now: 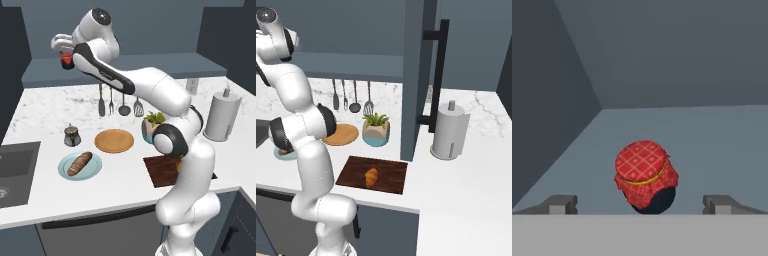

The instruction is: From the different types of pastries on the counter, select a croissant and place it on the cutting board. Then retrieve a jar of jam from the cabinet and place it alongside the croissant on the cutting board.

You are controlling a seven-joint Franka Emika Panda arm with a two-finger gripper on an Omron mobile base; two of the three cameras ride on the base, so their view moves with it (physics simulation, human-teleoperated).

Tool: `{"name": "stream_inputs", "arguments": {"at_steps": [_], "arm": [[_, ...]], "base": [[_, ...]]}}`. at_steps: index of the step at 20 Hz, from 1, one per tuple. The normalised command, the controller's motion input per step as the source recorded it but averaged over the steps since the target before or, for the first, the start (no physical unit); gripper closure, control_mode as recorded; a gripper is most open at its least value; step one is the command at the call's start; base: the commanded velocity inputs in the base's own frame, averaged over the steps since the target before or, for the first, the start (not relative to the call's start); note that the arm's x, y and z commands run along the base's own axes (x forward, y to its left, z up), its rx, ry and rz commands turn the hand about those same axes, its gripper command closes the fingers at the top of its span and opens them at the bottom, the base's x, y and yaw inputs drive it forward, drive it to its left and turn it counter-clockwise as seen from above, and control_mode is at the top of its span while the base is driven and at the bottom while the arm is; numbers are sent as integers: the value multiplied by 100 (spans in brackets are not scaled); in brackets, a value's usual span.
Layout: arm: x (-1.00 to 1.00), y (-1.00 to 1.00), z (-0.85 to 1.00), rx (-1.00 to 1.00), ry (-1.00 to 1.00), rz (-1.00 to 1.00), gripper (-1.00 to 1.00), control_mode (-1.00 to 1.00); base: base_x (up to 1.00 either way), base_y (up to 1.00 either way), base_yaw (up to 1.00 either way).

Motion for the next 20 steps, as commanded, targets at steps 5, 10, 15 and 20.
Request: {"name": "stream_inputs", "arguments": {"at_steps": [5, 10, 15, 20], "arm": [[1, 25, -24, -21, 0, 0, -100, -100], [15, 1, -1, -1, -1, 0, -100, -100], [31, -1, -6, 0, -8, 2, -100, -100], [22, -7, -10, 0, -3, 2, -100, -100]], "base": [[0, 0, 0], [0, 0, 0], [0, 0, 0], [0, 0, 0]]}}
